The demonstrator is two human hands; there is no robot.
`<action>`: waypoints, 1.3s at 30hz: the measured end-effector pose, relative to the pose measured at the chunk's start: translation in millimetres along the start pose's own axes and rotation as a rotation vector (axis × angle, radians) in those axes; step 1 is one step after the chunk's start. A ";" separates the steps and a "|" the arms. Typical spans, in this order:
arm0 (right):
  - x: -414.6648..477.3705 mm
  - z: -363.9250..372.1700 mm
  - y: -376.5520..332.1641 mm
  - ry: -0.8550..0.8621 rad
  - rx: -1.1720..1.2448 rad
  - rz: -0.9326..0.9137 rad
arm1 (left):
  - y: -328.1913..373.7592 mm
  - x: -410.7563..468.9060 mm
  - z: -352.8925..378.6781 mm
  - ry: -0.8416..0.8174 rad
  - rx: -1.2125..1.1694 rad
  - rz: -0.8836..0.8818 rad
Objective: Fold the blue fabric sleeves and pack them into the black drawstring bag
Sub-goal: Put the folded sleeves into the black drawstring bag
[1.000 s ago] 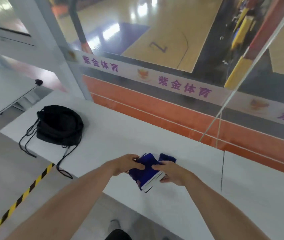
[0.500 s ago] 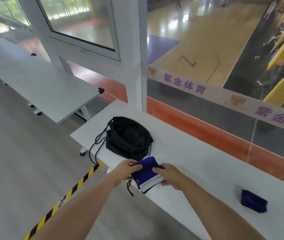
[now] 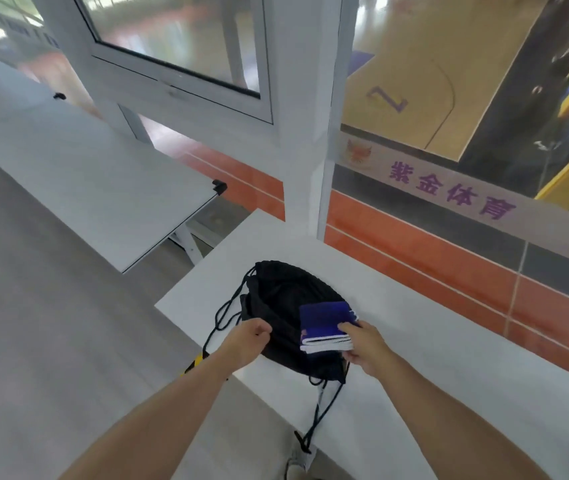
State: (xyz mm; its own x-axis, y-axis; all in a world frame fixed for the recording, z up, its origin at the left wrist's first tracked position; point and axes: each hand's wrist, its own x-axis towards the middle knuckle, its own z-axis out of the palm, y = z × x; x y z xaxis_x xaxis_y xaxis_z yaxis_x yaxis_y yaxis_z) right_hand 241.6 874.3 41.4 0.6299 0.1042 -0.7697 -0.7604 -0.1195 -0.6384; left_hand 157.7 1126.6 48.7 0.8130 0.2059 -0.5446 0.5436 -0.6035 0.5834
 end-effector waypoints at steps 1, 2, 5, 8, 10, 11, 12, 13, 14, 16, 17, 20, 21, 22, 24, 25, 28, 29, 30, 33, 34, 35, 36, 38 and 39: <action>8.2 9.0 -5.3 0.020 0.077 0.028 | 1.0 9.7 -7.7 0.002 0.021 -0.012; 14.9 18.6 -9.8 0.033 0.141 0.047 | 1.0 18.7 -14.7 -0.001 0.041 -0.025; 39.8 48.6 -21.7 0.048 0.267 0.044 | -2.5 50.1 -35.1 0.044 0.235 0.086; 60.8 76.1 -25.9 0.049 0.379 0.085 | -11.6 79.2 -45.8 0.101 0.359 0.184; 74.0 90.8 -30.0 0.003 0.520 0.084 | -18.8 101.6 -46.4 0.083 0.478 0.264; 81.6 96.0 -32.7 -0.022 0.586 0.079 | -21.5 112.4 -46.3 0.040 0.554 0.291; 87.2 100.4 -37.2 -0.039 0.644 0.077 | -25.2 122.0 -45.8 -0.022 0.619 0.302; 91.5 104.1 -41.0 -0.047 0.690 0.077 | -30.3 129.0 -44.3 -0.094 0.681 0.304; 94.6 107.8 -43.2 -0.047 0.713 0.077 | -35.2 133.2 -43.1 -0.150 0.725 0.309; 100.4 115.3 -43.2 0.029 0.634 0.101 | -46.8 143.4 -42.8 -0.126 0.743 0.389; 103.3 119.7 -39.5 0.098 0.505 0.127 | -51.7 148.0 -43.8 -0.083 0.739 0.454; 105.9 130.8 -20.6 0.245 -0.047 0.165 | -65.3 160.8 -51.0 0.013 0.640 0.593; 106.8 133.4 -14.2 0.239 -0.214 0.164 | -67.5 163.4 -53.6 0.035 0.594 0.598; 107.1 135.0 -9.9 0.216 -0.349 0.171 | -67.3 166.2 -56.7 0.043 0.548 0.579; 108.0 137.1 -8.2 0.176 -0.528 0.192 | -66.5 177.0 -60.5 0.049 0.514 0.561; 108.9 138.1 -8.7 0.160 -0.612 0.200 | -65.2 182.4 -61.4 0.037 0.533 0.577; 107.9 143.0 -13.7 0.192 -0.932 0.206 | -55.5 193.9 -57.8 -0.007 0.646 0.762; 105.1 143.1 -15.0 0.240 -1.031 0.174 | -50.3 194.5 -55.0 -0.014 0.676 0.845; 101.3 141.5 -15.4 0.301 -1.126 0.113 | -44.1 193.9 -51.7 -0.029 0.698 0.917; 91.4 131.4 -3.8 0.511 -1.409 -0.187 | -28.6 195.1 -37.8 -0.152 0.808 1.040; 87.8 125.4 2.0 0.524 -1.436 -0.234 | -23.7 196.4 -32.4 -0.216 0.878 1.062; 84.3 117.7 8.2 0.481 -1.430 -0.212 | -19.1 198.9 -26.9 -0.278 0.941 1.080; 83.1 109.8 16.7 0.411 -1.422 -0.162 | -13.8 201.6 -22.2 -0.349 0.995 1.086; 82.3 97.2 30.8 0.276 -1.447 -0.062 | -3.3 207.1 -13.0 -0.472 1.086 1.101; 83.2 93.0 36.8 0.233 -1.466 -0.029 | 0.1 209.3 -7.7 -0.504 1.130 1.124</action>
State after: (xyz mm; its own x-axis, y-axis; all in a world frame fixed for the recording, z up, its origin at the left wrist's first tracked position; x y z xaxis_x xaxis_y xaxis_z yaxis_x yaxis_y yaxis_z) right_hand 251.3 970.4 -45.7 0.7601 -0.0158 -0.6496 -0.0033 -0.9998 0.0206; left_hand 329.5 1175.6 -60.6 0.4018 -0.8022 -0.4416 -0.8204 -0.5295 0.2155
